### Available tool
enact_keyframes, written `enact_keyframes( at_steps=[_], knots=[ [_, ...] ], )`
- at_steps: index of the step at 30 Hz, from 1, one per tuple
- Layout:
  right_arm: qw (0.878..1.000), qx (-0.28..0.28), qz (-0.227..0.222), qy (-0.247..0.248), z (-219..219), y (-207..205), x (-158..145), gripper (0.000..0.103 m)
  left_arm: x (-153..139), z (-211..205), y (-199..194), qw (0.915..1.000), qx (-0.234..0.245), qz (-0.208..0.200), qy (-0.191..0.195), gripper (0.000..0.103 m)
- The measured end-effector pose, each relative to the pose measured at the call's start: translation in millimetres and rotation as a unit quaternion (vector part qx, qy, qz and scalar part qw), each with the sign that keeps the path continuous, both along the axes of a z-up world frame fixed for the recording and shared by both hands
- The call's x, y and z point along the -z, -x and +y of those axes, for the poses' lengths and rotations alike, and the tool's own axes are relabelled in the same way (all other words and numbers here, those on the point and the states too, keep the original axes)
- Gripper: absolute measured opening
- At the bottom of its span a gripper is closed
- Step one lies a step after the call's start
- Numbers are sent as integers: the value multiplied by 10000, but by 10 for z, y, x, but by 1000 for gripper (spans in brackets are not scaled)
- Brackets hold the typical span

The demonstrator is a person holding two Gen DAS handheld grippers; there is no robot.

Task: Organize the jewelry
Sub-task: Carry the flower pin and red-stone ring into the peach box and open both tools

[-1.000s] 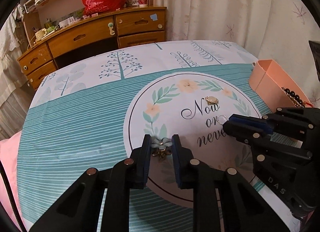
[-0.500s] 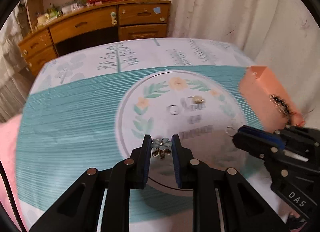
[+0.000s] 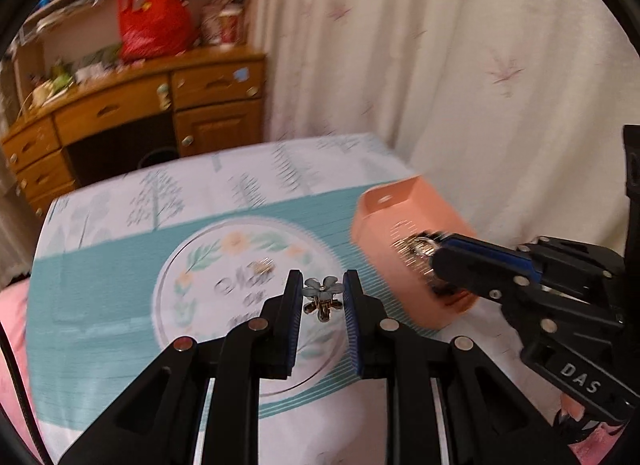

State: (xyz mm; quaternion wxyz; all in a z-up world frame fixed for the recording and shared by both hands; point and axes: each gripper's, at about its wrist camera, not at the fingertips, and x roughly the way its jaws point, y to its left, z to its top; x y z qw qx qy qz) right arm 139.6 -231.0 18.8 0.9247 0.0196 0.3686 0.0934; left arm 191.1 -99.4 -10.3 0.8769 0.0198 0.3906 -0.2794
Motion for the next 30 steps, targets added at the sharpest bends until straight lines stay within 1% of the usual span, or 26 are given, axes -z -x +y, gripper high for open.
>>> enact_keyframes(
  at_steps=[3,5,10,16,22,23,24,25,26,28,30],
  knots=[
    [9998,153,-82,43,-182,31,-111,8,-170,-223,6,9997,162,-178,8,18],
    [9995,285,-138,44,-336,43,-168,8,-265,-372,8,9992,298,-264,87,18],
    [9977,662,-142,79,-684,94,-226,8,-347,-734,26,9977,584,-289,163,18],
    [9946,1027,-101,-73,-1086,156,-184,8,-200,-1172,12,9964,836,-111,30,18],
    [9929,1173,-20,-177,-1292,190,-106,8,38,-1395,-26,9953,951,180,-73,18],
    [9927,1191,1,-200,-1311,190,-87,8,77,-1417,-42,9953,926,248,-90,20],
    [9927,1186,23,-231,-1329,176,-62,8,107,-1434,-50,9954,899,303,-121,23],
    [9929,1163,38,-256,-1340,169,-36,8,129,-1440,-54,9956,856,355,-169,34],
    [9929,1155,60,-281,-1352,155,-7,8,143,-1441,-69,9958,794,406,-222,48],
    [9924,1188,144,-298,-1368,142,37,8,123,-1406,-85,9960,763,415,-211,57],
    [9918,1218,167,-340,-1386,154,53,9,66,-1348,-90,9966,727,365,-146,61]
  ],
)
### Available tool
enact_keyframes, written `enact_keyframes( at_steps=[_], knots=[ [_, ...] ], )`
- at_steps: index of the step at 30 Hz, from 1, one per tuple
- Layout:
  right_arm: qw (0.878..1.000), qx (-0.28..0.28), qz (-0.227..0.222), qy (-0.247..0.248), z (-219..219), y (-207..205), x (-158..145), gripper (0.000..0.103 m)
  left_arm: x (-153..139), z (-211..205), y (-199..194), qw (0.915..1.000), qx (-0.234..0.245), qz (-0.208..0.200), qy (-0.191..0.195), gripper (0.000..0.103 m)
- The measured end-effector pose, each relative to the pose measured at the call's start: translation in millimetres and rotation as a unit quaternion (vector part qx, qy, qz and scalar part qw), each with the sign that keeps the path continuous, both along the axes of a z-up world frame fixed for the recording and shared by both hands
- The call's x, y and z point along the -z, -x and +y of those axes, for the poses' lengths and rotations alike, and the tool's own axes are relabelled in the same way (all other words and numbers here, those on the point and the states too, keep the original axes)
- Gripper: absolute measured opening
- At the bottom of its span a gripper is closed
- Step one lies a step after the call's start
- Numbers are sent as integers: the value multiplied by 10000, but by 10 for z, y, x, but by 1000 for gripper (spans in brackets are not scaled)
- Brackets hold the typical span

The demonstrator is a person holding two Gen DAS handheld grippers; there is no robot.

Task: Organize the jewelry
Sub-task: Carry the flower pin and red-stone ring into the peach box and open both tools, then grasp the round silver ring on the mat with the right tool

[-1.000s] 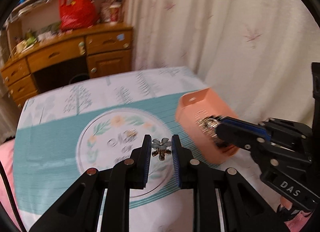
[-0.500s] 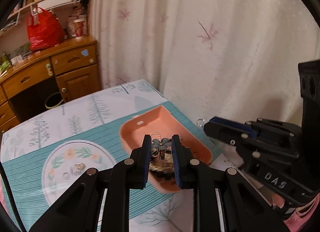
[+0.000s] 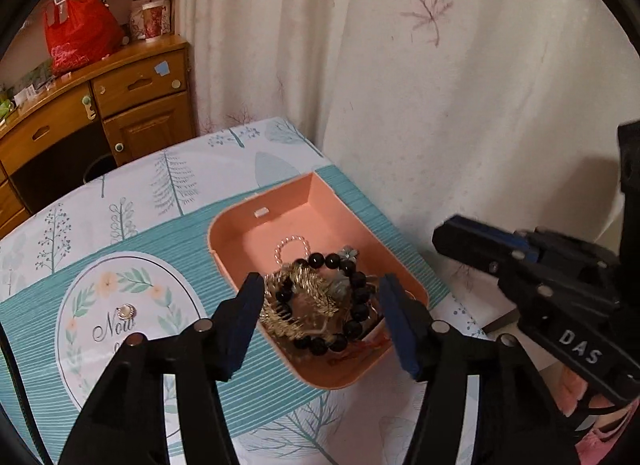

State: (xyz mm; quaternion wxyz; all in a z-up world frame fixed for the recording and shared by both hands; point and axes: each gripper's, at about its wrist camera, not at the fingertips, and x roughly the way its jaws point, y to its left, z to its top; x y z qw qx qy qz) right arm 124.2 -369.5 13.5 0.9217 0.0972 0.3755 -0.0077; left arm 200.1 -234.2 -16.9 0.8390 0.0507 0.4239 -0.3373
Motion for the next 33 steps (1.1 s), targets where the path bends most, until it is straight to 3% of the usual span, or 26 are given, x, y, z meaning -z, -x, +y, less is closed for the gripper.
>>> enact_keyframes(
  at_steps=[2,6,11,15,21,27,33],
  knots=[
    [10000,17,-11,-75,-8,4,4,11,-34,44,-16,10000,-48,-13,22,73],
    [9999,64,11,-98,8,33,-3,23,-80,165,-25,9998,-192,-73,-72,73],
    [9998,16,18,-200,89,31,-21,26,-122,408,-69,9985,-446,-11,-312,80],
    [9998,-107,51,-186,252,-17,-24,36,-184,660,-105,9956,-810,-53,-465,80],
    [9988,-336,130,-344,559,-176,-6,37,-264,1156,-193,9905,-1325,100,-360,87],
    [9967,-708,272,-300,1012,-422,43,47,-259,1696,-285,9775,-2026,14,-586,88],
    [9934,-1118,258,34,1517,-684,145,47,-203,2195,-358,9674,-2468,188,-541,88]
  ],
)
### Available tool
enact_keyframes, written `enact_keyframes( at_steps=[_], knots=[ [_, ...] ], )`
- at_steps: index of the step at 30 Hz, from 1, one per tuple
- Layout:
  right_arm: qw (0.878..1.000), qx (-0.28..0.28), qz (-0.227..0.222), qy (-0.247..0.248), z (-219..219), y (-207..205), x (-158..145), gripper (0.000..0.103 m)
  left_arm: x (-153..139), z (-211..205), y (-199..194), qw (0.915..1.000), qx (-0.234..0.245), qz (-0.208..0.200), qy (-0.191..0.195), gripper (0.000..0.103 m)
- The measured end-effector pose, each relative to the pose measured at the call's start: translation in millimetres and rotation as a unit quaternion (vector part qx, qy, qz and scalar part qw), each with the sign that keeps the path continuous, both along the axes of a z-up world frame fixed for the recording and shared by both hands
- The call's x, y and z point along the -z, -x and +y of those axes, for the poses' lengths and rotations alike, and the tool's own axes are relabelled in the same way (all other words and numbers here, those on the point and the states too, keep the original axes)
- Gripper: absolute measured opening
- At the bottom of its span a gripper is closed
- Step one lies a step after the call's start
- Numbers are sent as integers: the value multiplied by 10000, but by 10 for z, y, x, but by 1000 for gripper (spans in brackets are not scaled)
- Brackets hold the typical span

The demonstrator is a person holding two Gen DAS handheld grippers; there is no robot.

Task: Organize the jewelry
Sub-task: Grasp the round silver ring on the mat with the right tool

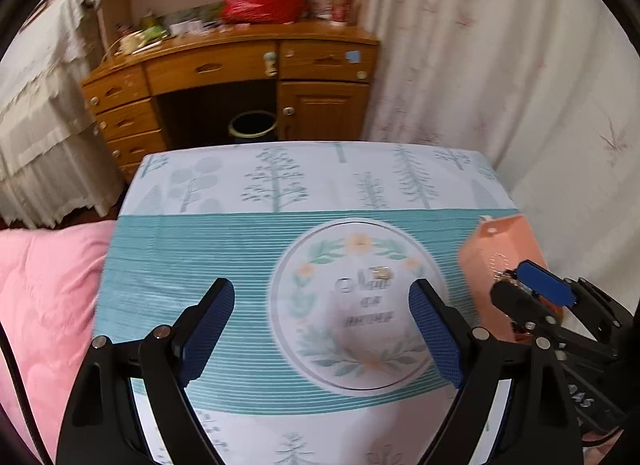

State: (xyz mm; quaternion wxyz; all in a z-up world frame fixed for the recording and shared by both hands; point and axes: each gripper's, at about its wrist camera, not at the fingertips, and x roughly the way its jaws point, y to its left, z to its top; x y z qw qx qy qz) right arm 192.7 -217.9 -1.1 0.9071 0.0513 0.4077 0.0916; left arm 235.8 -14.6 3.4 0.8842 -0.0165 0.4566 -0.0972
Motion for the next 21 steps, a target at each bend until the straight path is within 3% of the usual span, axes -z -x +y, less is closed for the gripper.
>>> enact_keyframes(
  at_steps=[9,13,16,21],
  knots=[
    [9997,-124,34,213,441,-364,423,47,-35,425,-69,9967,-703,-158,-383,88],
    [9992,-16,206,349,497,-494,618,47,-18,541,-102,9962,-806,-154,-292,88],
    [9980,1,347,531,541,-579,776,46,41,550,-148,9952,-863,-96,-458,88],
    [9965,30,511,658,581,-666,952,37,137,566,-232,9899,-1133,-64,-849,88]
  ],
)
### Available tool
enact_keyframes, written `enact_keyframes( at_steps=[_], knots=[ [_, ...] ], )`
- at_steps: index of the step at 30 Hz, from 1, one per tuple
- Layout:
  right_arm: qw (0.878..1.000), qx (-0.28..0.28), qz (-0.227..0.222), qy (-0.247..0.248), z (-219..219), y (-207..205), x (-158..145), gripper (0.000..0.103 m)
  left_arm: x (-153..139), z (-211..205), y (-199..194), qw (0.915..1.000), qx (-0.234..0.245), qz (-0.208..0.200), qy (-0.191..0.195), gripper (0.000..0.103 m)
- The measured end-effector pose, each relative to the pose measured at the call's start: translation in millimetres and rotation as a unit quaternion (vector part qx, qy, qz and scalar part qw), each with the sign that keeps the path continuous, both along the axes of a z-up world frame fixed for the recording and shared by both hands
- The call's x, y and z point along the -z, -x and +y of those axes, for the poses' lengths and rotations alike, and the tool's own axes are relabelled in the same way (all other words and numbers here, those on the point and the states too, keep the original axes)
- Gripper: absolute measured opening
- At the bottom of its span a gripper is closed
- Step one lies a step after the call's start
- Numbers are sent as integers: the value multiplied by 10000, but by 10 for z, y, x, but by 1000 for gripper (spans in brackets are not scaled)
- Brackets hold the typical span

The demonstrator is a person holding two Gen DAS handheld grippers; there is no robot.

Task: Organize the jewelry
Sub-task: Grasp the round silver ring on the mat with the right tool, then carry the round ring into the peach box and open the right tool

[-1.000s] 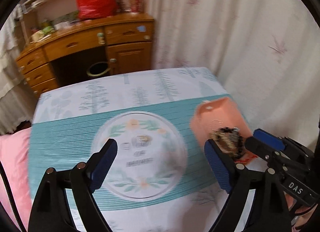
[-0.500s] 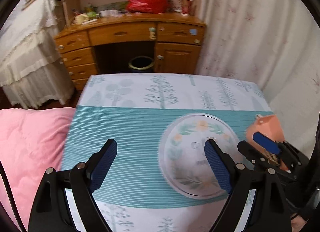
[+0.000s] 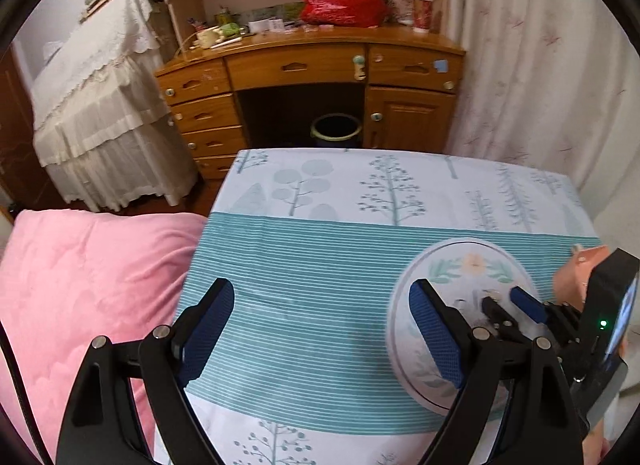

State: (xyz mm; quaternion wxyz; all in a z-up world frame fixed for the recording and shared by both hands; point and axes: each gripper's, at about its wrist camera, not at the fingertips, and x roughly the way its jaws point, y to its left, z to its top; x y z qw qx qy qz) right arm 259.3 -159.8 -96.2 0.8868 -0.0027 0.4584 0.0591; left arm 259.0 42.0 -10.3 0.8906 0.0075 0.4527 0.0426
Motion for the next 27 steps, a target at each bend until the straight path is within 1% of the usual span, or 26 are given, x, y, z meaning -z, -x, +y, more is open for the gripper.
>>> enact_keyframes(
  at_steps=[2,4,6,7,8,13,17,19,22,25,27],
  knots=[
    [9999,40,12,99,9,-18,47,36,31,22,-29,10000,-17,63,16,88],
    [9999,8,60,144,18,-40,93,32,47,65,-43,9999,-65,96,89,88],
    [9996,-1,-21,270,42,-46,104,25,58,101,-51,9998,-116,110,115,88],
    [9995,-15,-10,310,50,-50,115,24,63,116,-53,9998,-137,118,117,88],
    [9994,-27,-43,348,59,-49,117,20,66,127,-54,9997,-153,124,120,88],
    [9988,-83,-47,484,86,-54,119,19,85,160,-63,9996,-195,163,141,88],
    [9989,-91,29,452,70,-55,102,18,90,145,-68,9996,-182,188,130,88],
    [9990,-78,22,429,52,-44,62,19,86,149,-67,9996,-169,175,142,88],
    [9996,-117,29,240,30,-7,-66,19,84,150,-59,9997,-158,167,127,88],
    [9991,-205,-209,301,34,89,-273,19,84,136,-55,9997,-143,168,104,88],
    [9988,-231,-372,241,-9,145,-426,19,84,108,-50,9998,-140,161,25,88]
  ],
)
